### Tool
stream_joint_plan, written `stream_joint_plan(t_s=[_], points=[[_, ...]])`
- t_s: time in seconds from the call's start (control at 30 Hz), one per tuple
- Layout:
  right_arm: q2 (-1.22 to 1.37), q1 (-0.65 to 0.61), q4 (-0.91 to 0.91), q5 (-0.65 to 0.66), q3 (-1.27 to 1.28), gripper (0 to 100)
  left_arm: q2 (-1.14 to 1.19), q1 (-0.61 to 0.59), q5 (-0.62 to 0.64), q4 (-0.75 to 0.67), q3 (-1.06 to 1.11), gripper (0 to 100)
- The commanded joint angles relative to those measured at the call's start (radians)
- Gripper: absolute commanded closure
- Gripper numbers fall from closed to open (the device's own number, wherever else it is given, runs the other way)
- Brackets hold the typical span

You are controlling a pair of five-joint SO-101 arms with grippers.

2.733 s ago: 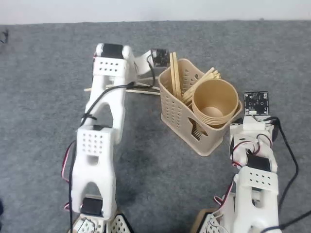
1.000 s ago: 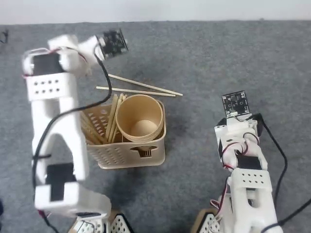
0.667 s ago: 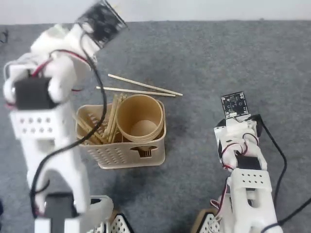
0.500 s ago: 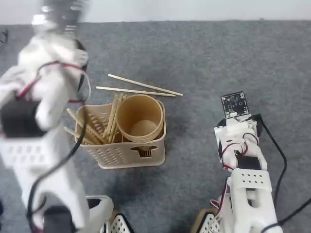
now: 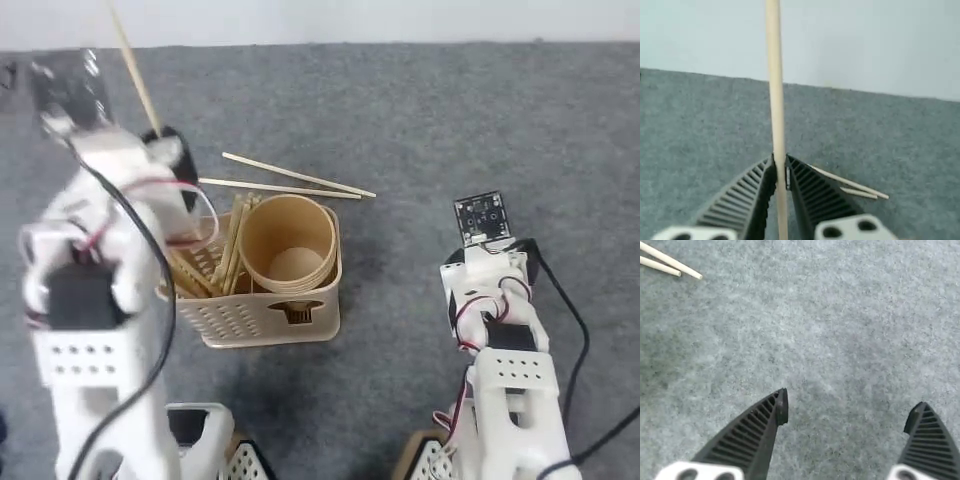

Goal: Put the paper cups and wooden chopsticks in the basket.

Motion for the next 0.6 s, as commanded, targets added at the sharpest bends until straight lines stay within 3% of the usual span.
stream_joint_plan(t_s=[0.0,0.2,0.37,0.57], points=[[-0.005,0.001,-0.008,0.014,-0.011,62.7,-0.186,0.028,-0.008,-0.092,0.173,99],[-0.005,-0.001,-0.01,0.014,-0.011,62.7,-0.44,0.075,-0.097,-0.071,0.375,97],[-0.005,-0.004,-0.012,0.014,-0.011,62.7,-0.591,0.072,-0.12,-0.008,0.437,76],[-0.005,-0.004,-0.008,0.014,-0.011,62.7,-0.669,0.071,-0.121,-0.014,0.467,75]])
